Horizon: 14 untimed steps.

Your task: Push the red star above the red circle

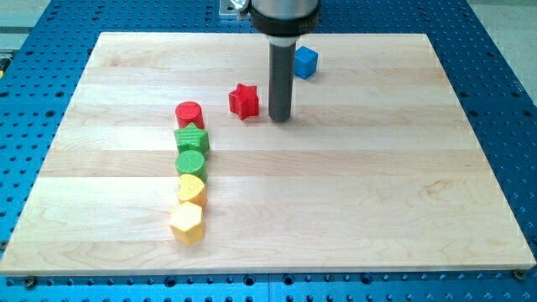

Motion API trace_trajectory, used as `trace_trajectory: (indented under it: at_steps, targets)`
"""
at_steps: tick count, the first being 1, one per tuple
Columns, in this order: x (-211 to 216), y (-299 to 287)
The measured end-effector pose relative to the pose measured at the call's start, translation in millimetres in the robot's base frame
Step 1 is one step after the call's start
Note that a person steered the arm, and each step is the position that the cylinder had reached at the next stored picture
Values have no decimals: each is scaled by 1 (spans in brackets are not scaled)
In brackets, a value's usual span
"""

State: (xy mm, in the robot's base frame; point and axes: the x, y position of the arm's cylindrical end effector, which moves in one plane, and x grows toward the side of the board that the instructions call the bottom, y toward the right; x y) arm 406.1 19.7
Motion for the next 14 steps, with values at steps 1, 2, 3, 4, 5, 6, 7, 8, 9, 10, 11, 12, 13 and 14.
trace_trajectory:
  at_steps: [1, 2, 3, 4, 5, 6, 7, 8, 9, 10, 11, 12, 13, 14]
  targets:
    - [-6, -23]
    - [-25, -37]
    - [-29, -38]
    - [-33, -51]
    - [-39, -50]
    - [-54, -41]
    - [-54, -48]
    - [-54, -74]
    - [-59, -66]
    - [-71, -56]
    - [-77, -64]
    - [-85, -84]
    - [-87, -107]
    - [-84, -123]
